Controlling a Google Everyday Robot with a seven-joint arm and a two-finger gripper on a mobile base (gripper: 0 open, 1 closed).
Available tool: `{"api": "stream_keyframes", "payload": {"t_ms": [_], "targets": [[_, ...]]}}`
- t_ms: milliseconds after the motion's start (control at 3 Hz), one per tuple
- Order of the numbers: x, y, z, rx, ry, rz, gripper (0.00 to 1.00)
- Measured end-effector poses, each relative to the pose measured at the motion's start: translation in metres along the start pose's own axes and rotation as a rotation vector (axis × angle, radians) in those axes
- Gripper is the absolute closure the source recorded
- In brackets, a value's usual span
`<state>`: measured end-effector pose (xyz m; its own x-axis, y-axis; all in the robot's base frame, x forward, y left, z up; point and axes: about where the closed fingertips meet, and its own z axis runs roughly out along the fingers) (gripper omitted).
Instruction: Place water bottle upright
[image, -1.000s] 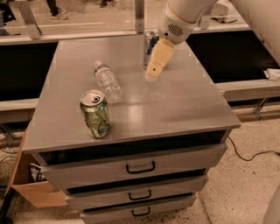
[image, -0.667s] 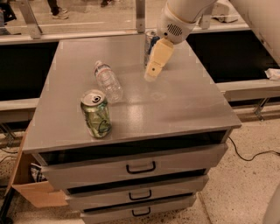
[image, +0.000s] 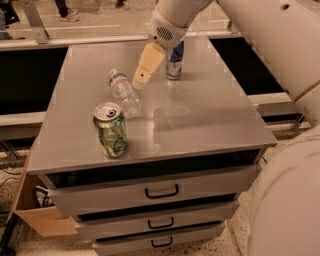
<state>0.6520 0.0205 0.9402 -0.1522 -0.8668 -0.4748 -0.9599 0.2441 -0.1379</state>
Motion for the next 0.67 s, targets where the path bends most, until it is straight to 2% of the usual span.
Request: {"api": "stream_keyframes", "payload": {"t_ms": [333, 667], "targets": [[-0.037, -0.01, 0.027, -0.01, -0.05, 0.08, 0.0], [-0.061, -0.02, 0.046, -0.007, -0.088, 0.186, 0.0]]}}
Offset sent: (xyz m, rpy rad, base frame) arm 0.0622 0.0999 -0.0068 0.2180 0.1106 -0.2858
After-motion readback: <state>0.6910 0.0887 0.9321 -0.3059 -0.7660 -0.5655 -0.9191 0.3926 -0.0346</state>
